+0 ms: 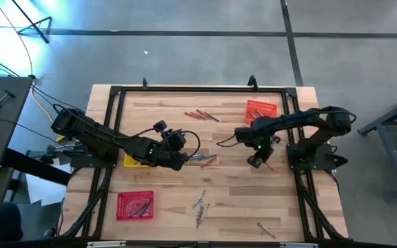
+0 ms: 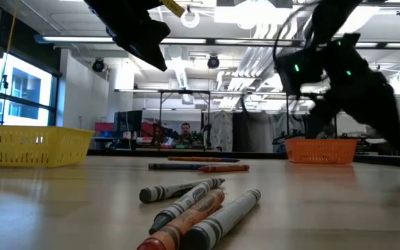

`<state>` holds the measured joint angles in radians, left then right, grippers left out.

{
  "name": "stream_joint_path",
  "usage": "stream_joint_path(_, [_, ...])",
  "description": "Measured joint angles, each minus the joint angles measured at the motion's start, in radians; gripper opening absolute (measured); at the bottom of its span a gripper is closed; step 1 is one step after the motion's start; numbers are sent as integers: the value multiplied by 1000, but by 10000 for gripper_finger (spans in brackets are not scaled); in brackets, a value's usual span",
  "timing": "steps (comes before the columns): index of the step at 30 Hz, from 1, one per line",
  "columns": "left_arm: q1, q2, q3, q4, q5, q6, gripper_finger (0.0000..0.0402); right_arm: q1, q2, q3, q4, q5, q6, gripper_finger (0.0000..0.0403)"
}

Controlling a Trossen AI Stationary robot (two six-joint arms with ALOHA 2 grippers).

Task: Sort crayons
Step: Put the orange crayon into the yellow bin

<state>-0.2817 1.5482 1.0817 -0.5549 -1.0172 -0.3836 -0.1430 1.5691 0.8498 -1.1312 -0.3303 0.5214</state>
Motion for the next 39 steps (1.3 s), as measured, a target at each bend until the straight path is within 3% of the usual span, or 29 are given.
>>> stream_joint_path(9, [0,0,0,-1,41,0,78,128,-166,179,159,240,28,3])
stream_joint_path(17, [1,0,0,14,15,-65,78,293,-309,280,327,608,-29,3])
stream_joint_path(20, [13,0,0,90,-17,-72,78,337,-337,280,404,765,-91,3])
stream_joint_path(23, [31,0,0,206,-15,29,78,362,-343,280,460,879,-172,3])
stream_joint_path(28, [63,0,0,409,34,252,78,368,-343,280,486,901,-273,3])
stream_joint_path(33, [84,0,0,617,212,435,81,368,-343,280,490,921,-305,5])
stream_joint_path(39, [87,0,1,745,319,543,106,387,-348,280,476,921,-303,6])
